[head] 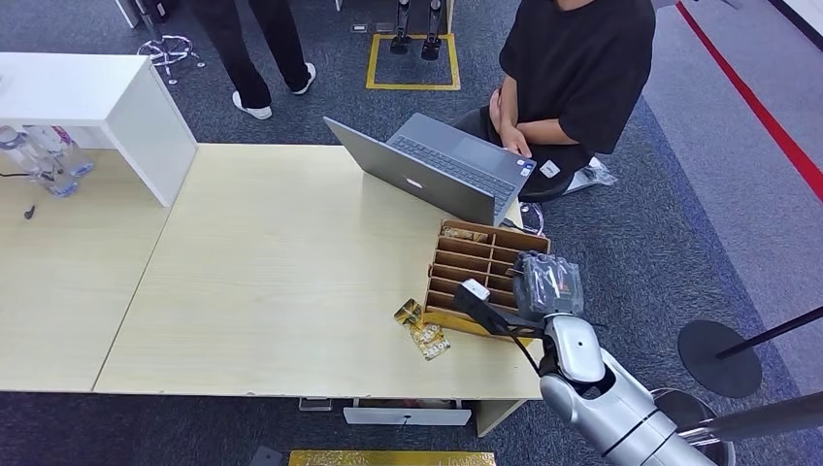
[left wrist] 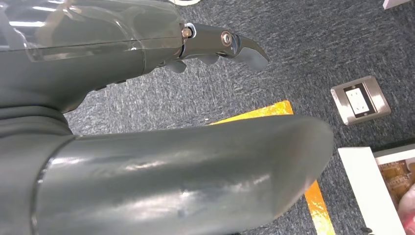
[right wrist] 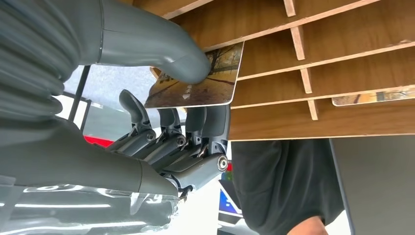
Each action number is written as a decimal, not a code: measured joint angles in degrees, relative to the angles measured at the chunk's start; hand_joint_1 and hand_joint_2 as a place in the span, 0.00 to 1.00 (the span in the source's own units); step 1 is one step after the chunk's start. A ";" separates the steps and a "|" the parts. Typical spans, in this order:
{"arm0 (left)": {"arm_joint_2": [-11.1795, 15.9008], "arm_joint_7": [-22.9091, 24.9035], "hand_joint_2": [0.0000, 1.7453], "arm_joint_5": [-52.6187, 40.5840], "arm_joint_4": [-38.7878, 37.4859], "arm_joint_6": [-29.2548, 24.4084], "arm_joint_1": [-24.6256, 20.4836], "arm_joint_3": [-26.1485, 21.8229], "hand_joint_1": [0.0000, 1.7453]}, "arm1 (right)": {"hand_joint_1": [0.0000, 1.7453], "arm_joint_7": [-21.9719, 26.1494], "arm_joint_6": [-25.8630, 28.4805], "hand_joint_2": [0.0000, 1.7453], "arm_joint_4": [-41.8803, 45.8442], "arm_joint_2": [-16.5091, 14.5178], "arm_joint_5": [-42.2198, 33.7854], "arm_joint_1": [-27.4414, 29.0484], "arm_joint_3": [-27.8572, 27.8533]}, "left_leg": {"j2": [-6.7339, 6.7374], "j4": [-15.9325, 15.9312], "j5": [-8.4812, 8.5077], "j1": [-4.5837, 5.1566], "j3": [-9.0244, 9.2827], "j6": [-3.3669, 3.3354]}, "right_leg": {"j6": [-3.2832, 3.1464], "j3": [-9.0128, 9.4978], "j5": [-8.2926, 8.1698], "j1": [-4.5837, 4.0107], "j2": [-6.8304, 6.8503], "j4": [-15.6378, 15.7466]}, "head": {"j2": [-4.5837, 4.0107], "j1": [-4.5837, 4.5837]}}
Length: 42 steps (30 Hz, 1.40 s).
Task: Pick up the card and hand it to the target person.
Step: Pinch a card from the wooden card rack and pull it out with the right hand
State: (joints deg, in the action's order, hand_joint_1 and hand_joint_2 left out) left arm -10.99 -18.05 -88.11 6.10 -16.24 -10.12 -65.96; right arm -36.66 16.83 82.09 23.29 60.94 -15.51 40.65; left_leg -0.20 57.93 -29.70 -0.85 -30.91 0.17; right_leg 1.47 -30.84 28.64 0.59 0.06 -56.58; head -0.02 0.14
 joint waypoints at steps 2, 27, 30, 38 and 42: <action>0.00 0.00 0.00 0.01 0.00 0.00 0.00 0.11 0.00 | 0.79 0.01 0.06 1.00 0.00 -0.05 0.13 -0.08 0.16 | 0.00 0.00 0.00 0.00 0.00 0.00 | 0.00 0.00 0.00 0.00 0.00 0.00 | 0.00 -0.01; 0.02 -0.15 0.00 0.00 0.00 -0.09 0.03 0.17 0.00 | 0.91 0.24 0.28 1.00 8.65 0.09 6.74 -1.09 0.10 | 0.00 0.01 0.01 0.00 0.00 -0.01 | 0.00 0.00 -0.01 0.00 -0.01 0.00 | 0.00 0.01; 0.02 -0.16 0.00 0.00 0.00 -0.15 0.03 0.17 0.00 | 0.91 0.25 -0.20 1.00 10.66 0.26 7.31 -1.48 0.05 | 0.00 0.01 0.01 0.00 0.00 -0.01 | 0.00 0.00 -0.01 0.00 0.00 0.00 | 0.00 0.00; 0.01 -0.31 0.00 0.00 0.00 -0.15 0.03 0.17 0.00 | 0.94 -0.72 -1.40 1.00 16.06 1.24 9.22 -2.36 -1.18 | 0.00 0.01 0.01 0.00 0.00 -0.01 | 0.00 0.00 -0.01 0.00 0.00 0.00 | 0.00 0.01; 0.01 -0.15 0.00 0.01 0.00 -0.09 0.02 0.17 0.00 | 0.92 -2.16 -1.55 1.00 17.78 2.70 8.48 -2.61 -2.85 | 0.00 0.02 0.01 0.01 0.01 -0.01 | 0.01 0.00 -0.01 0.01 0.00 0.00 | 0.00 0.00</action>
State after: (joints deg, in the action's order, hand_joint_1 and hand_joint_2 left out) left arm -10.98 -18.21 -88.10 6.10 -16.33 -10.10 -65.79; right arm -38.82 15.28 99.87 25.98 69.41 -18.12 37.79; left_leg -0.19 57.95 -29.69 -0.84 -30.90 0.17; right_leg 1.48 -30.84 28.63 0.60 0.06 -56.58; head -0.02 0.14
